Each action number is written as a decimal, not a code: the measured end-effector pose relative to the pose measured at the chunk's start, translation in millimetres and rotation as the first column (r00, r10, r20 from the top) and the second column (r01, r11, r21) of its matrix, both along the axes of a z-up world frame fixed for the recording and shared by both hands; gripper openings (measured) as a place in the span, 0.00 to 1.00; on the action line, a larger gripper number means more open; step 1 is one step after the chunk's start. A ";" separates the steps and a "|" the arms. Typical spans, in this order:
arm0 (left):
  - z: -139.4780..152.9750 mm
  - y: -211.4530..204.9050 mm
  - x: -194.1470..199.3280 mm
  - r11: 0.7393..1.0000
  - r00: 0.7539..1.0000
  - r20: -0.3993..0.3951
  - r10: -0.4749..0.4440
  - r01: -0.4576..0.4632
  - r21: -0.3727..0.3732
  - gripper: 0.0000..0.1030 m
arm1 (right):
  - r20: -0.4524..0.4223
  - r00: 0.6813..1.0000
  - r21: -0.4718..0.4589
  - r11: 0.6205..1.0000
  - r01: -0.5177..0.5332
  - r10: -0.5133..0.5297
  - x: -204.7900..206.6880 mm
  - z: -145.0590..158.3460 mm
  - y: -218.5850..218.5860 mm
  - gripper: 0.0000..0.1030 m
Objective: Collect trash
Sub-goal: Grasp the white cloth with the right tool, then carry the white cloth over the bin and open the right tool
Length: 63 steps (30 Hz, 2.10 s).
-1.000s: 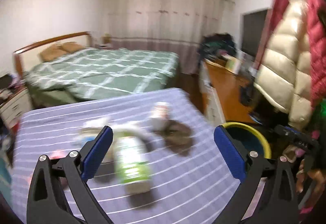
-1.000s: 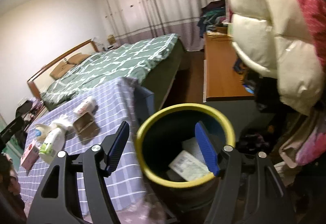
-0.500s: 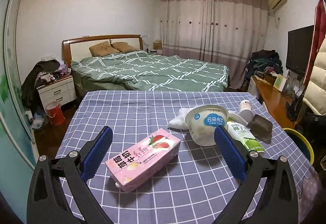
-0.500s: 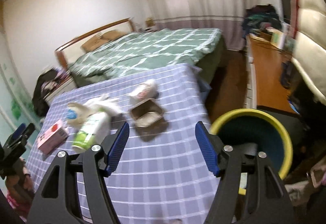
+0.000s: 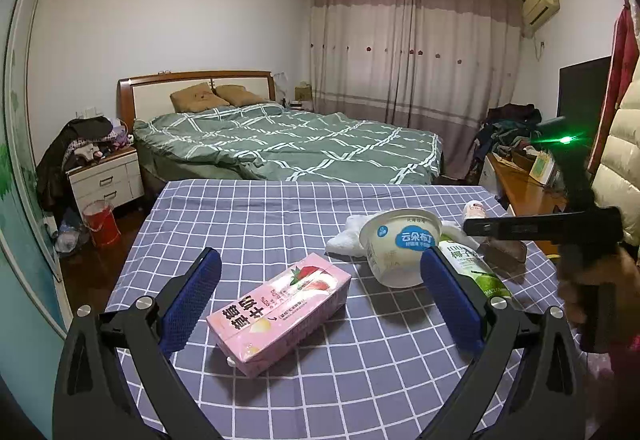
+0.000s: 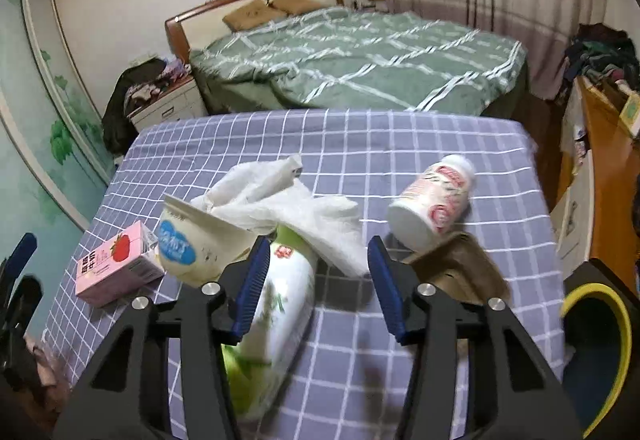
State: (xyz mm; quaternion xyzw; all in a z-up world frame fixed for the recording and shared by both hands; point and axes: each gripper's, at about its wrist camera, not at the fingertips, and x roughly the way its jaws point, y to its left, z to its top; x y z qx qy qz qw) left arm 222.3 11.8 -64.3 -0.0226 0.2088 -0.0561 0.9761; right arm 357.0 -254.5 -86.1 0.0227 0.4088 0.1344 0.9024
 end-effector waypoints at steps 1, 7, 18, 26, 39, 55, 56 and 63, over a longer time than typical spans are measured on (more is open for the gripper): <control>0.2 -0.5 -0.6 1.000 1.000 -0.003 -0.001 0.001 -0.001 0.95 | -0.010 1.000 -0.007 1.000 -0.002 0.002 4.8 -3.4 2.5 0.47; -1.2 -5.5 0.6 1.000 1.000 -0.011 -0.009 0.009 0.011 0.95 | -0.034 0.999 -0.027 1.000 -0.009 0.008 23.3 -13.8 11.9 0.45; -4.4 -10.7 2.1 1.000 1.000 -0.025 -0.019 0.019 0.023 0.95 | -0.021 1.000 0.066 0.998 -0.001 0.002 31.1 -2.5 5.5 0.06; -7.4 -17.5 3.3 0.999 0.999 -0.033 -0.024 0.026 0.042 0.95 | 0.085 0.995 0.174 0.984 0.027 -0.042 18.6 46.8 -16.2 0.05; -9.7 -19.4 4.6 0.998 0.999 -0.038 -0.031 0.033 0.047 0.95 | 0.290 0.949 0.277 0.960 0.037 -0.120 -36.1 145.9 -60.6 0.05; -12.2 -21.2 3.9 0.998 0.999 -0.036 -0.037 0.039 0.051 0.95 | 0.271 0.853 0.238 0.890 0.390 -0.446 -130.1 114.0 -221.6 0.05; -12.3 -21.4 4.1 0.998 0.999 -0.036 -0.040 0.041 0.049 0.95 | 0.256 0.850 0.234 0.883 0.406 -0.459 -128.4 107.7 -227.9 0.05; -13.1 -22.4 5.6 0.997 0.998 -0.039 -0.052 0.053 0.046 0.95 | 0.151 0.809 0.187 0.820 0.542 -0.569 -125.1 53.9 -270.9 0.06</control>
